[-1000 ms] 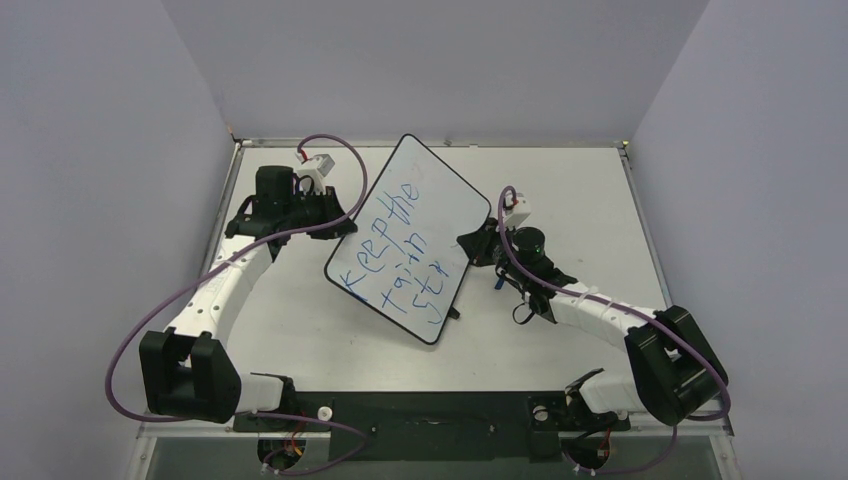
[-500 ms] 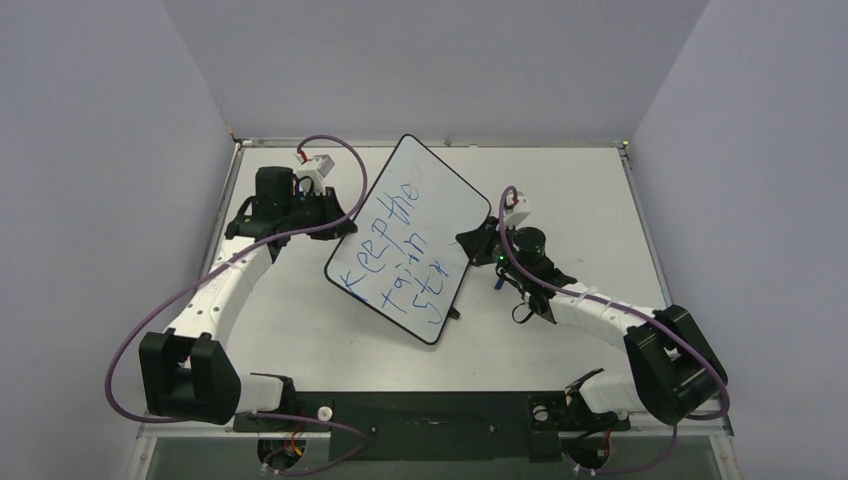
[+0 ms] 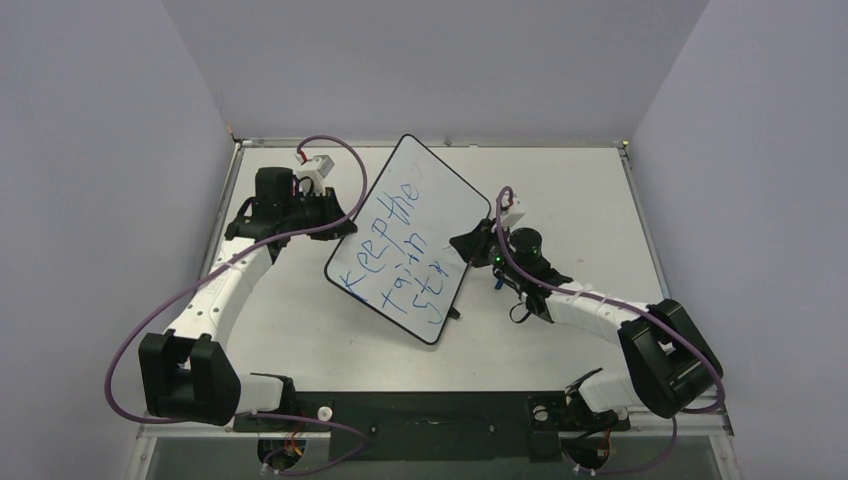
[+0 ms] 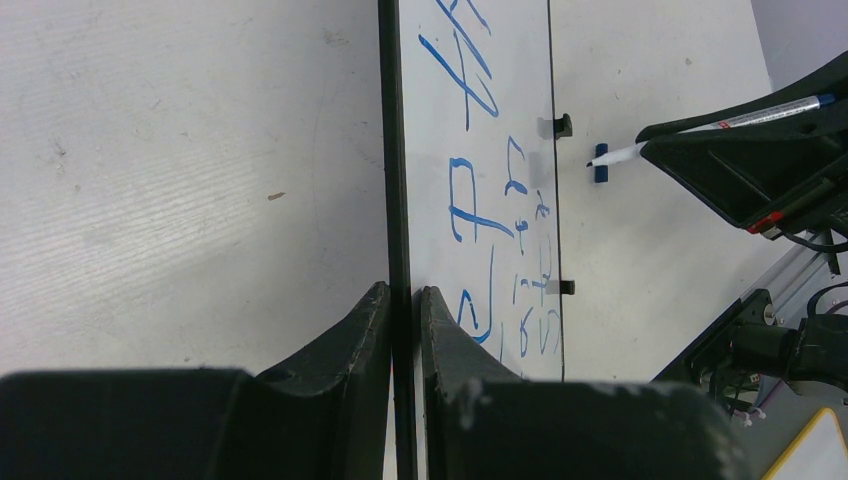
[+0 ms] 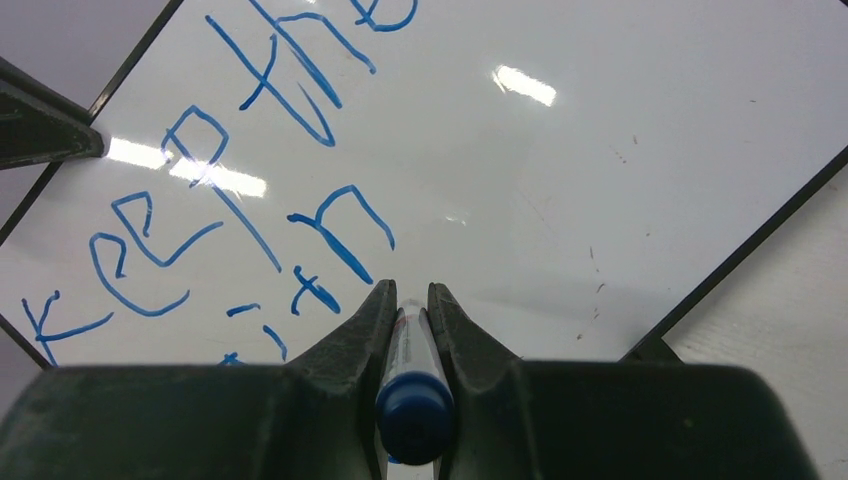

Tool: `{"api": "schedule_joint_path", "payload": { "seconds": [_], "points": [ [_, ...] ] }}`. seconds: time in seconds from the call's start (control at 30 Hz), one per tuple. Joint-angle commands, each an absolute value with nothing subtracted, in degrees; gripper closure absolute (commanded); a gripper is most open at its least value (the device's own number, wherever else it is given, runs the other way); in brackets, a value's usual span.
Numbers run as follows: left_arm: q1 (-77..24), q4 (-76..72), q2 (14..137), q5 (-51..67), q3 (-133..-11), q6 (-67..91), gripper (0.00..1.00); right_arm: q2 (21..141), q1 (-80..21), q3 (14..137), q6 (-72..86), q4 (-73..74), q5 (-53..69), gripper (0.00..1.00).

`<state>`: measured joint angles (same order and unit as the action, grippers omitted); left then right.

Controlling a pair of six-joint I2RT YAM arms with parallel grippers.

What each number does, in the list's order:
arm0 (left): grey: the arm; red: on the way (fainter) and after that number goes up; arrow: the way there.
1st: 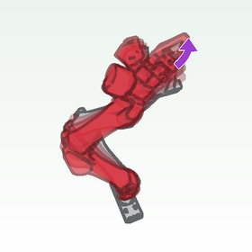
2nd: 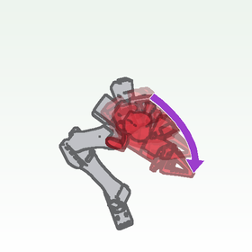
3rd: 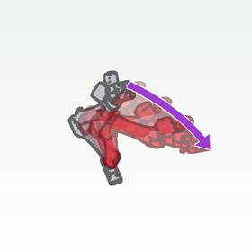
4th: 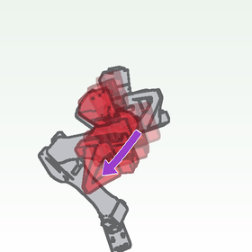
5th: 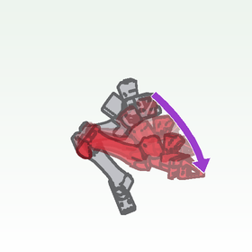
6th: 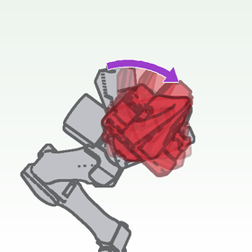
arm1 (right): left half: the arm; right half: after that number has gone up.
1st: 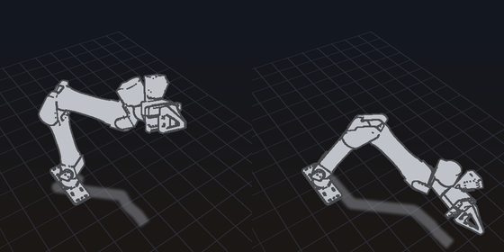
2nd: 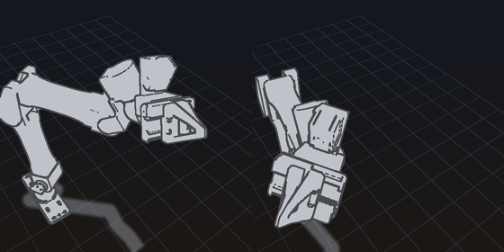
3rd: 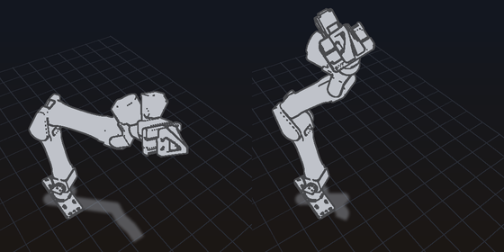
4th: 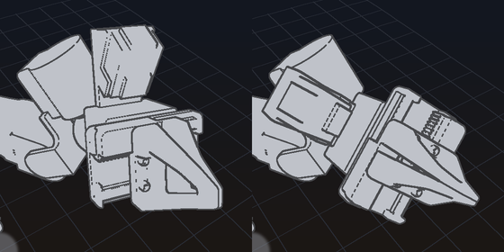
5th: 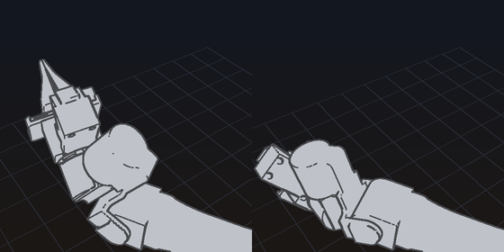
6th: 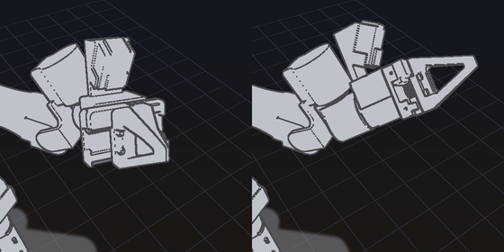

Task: Write a sentence on the whiteboard

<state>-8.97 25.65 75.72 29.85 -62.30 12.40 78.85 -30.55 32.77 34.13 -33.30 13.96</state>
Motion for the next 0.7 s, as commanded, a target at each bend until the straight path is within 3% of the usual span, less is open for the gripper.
{"api": "schedule_joint_path", "payload": {
  "seconds": [0.0,0.2,0.67],
  "points": [
    [-10.3,24.9,74.3,31.9,-61.5,10.3,1.0,75.1,-32.7,32.2,33.7,-34.9,15.1,1.0],
    [-10.2,24.8,73.8,31.9,-61.4,10.5,1.0,70.8,-33.4,31.9,31.9,-28.7,8.4,1.0],
    [-10.3,24.7,73.2,31.5,-60.9,10.5,1.0,77.7,-32.9,37.7,31.8,-29.9,8.1,1.0]
  ]
}}
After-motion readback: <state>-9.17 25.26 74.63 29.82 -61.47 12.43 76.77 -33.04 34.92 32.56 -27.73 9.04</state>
